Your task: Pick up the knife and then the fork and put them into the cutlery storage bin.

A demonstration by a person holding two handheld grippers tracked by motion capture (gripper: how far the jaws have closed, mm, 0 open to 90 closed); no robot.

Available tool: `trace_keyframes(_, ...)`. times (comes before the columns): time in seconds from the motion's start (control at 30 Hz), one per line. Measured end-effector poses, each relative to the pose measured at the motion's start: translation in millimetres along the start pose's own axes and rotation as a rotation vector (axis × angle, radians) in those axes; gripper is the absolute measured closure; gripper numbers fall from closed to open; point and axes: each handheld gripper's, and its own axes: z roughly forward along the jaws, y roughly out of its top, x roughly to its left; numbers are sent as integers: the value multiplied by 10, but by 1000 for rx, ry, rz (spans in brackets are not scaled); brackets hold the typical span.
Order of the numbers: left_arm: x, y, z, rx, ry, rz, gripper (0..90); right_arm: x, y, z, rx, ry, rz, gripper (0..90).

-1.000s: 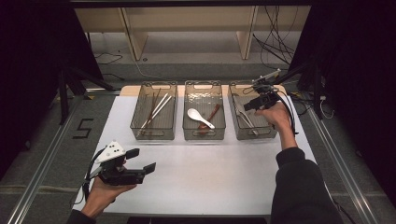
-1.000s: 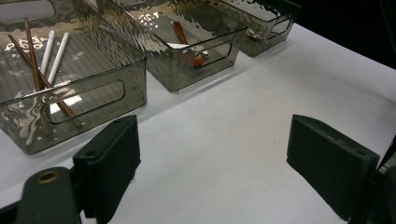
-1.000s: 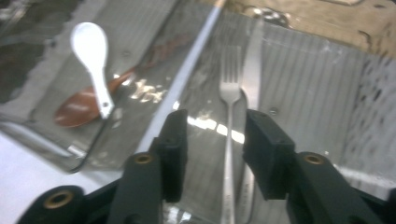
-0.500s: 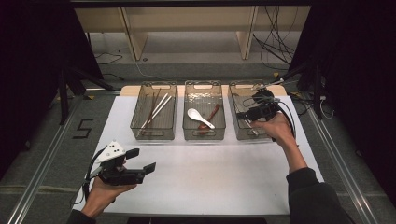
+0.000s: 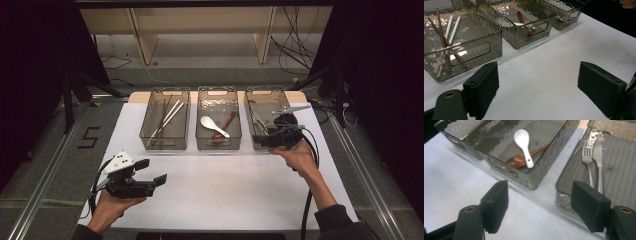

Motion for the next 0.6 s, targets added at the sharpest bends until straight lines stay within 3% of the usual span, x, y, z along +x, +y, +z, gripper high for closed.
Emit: trace_keyframes(0.6,13,9,42,5,-7,-13,164,280,-344,-139,-88,78,-26,268)
